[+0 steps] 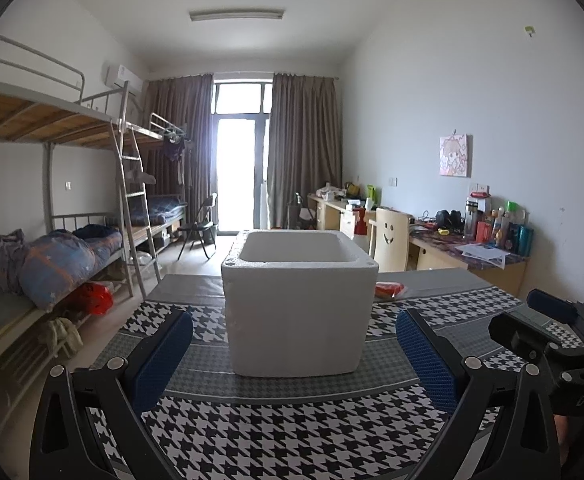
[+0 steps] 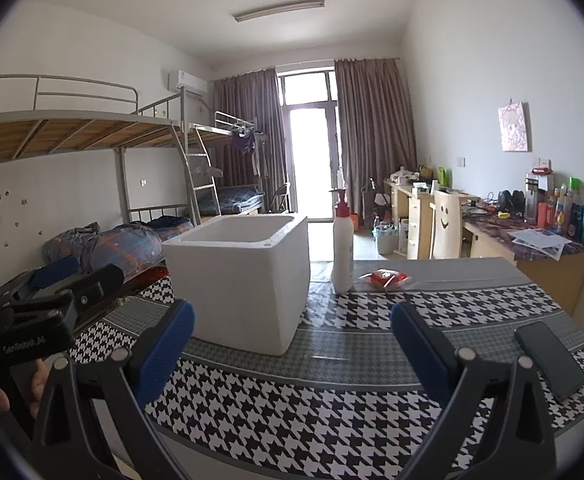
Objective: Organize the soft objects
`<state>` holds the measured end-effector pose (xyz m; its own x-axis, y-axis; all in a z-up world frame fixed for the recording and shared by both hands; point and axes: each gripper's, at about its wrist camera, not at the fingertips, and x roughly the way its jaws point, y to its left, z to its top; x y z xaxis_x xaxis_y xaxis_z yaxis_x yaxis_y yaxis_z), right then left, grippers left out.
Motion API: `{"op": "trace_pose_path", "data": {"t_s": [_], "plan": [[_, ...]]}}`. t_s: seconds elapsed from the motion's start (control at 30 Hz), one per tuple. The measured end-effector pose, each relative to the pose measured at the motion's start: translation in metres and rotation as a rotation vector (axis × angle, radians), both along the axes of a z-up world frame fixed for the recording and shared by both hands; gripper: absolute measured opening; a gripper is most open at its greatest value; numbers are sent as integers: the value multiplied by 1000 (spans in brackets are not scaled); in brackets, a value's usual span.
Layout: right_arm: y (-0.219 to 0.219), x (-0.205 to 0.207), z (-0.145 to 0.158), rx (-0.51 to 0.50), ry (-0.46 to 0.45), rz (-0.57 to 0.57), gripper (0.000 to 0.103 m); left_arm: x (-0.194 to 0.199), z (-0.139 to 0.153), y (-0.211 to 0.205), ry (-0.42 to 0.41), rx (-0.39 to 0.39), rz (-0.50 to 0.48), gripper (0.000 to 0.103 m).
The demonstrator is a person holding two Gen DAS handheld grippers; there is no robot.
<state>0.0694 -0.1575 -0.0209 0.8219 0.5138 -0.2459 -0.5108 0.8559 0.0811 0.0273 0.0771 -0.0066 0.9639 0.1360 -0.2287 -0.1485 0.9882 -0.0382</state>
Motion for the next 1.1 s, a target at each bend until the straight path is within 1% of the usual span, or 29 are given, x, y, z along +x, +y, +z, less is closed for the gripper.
{"op": "trace_pose_path", "data": {"t_s": [0.17, 0.37, 0.7, 0.8, 0.97, 1.1], "plan": [[3, -5, -3, -17, -12, -17, 100, -3, -3, -5, 8, 7, -19, 102], [1, -6, -7, -6, 13, -22, 100, -8, -5, -10, 4, 14, -25, 102], [-2, -12, -11, 1, 16, -30, 100, -18, -7, -12, -6, 13, -21, 102], [-2, -13, -16, 4, 30, -23, 100, -20, -7, -12, -8, 16, -19, 102], [1, -13, -18, -8, 32, -31, 100, -17, -8, -13, 4, 18, -18, 102], [-1, -14, -16, 11, 32, -32, 100, -16, -8, -13, 7, 19, -16, 102]]}}
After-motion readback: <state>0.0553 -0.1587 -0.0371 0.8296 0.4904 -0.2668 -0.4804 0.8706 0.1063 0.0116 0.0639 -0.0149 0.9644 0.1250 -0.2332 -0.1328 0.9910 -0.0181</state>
